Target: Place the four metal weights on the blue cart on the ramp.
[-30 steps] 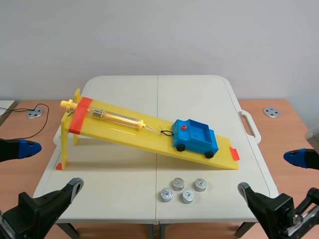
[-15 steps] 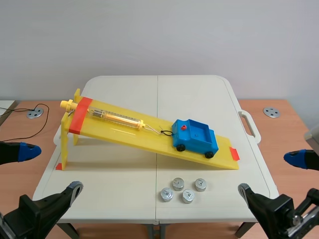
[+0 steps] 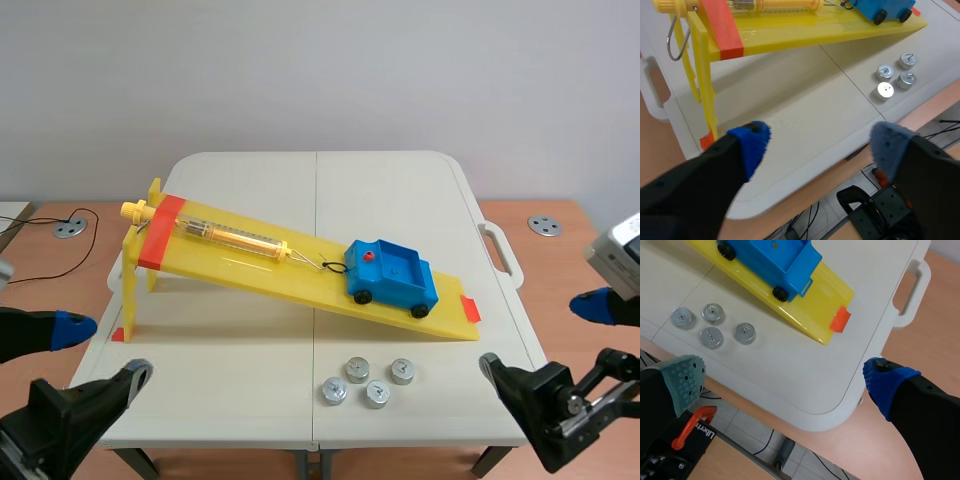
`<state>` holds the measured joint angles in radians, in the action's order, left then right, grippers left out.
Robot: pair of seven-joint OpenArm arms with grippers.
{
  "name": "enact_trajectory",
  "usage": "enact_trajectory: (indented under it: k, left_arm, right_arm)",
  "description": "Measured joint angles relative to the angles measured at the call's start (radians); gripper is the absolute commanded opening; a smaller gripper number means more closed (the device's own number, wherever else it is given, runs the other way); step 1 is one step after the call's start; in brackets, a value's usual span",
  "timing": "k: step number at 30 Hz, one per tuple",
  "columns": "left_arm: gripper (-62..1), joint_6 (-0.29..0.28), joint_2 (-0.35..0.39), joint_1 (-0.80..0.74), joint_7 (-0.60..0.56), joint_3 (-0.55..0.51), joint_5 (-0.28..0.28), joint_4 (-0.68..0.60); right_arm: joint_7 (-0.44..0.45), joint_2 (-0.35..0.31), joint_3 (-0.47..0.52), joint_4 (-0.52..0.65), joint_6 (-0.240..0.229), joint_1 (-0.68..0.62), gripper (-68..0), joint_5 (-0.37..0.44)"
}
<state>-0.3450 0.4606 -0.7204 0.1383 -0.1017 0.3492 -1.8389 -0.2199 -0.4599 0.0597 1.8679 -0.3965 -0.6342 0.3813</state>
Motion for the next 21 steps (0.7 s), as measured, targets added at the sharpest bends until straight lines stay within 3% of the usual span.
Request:
enact_trajectory:
  k: [4,10,15,21]
  left_arm:
    - [-40.6,0.000,-0.045,0.003,0.034,0.000,0.000,0.000]
    - [-57.5,0.000,-0.113,0.021,0.097,0.000,0.000,0.000]
    - [-58.2,0.000,-0.148,0.020,0.098,0.000,0.000,0.000]
    - [-58.2,0.000,-0.159,0.020,0.098,0.000,0.000,0.000]
  right_arm:
    - [-0.009,0.002,-0.061,0.000,0.000,0.037,-7.4,0.000]
    - [-0.033,0.050,-0.134,-0.035,0.000,0.099,-20.8,0.000]
    - [-0.048,0.089,-0.179,-0.109,-0.016,0.143,-29.8,-0.002]
    - [-0.070,0.138,-0.231,-0.166,-0.042,0.206,-31.1,-0.043]
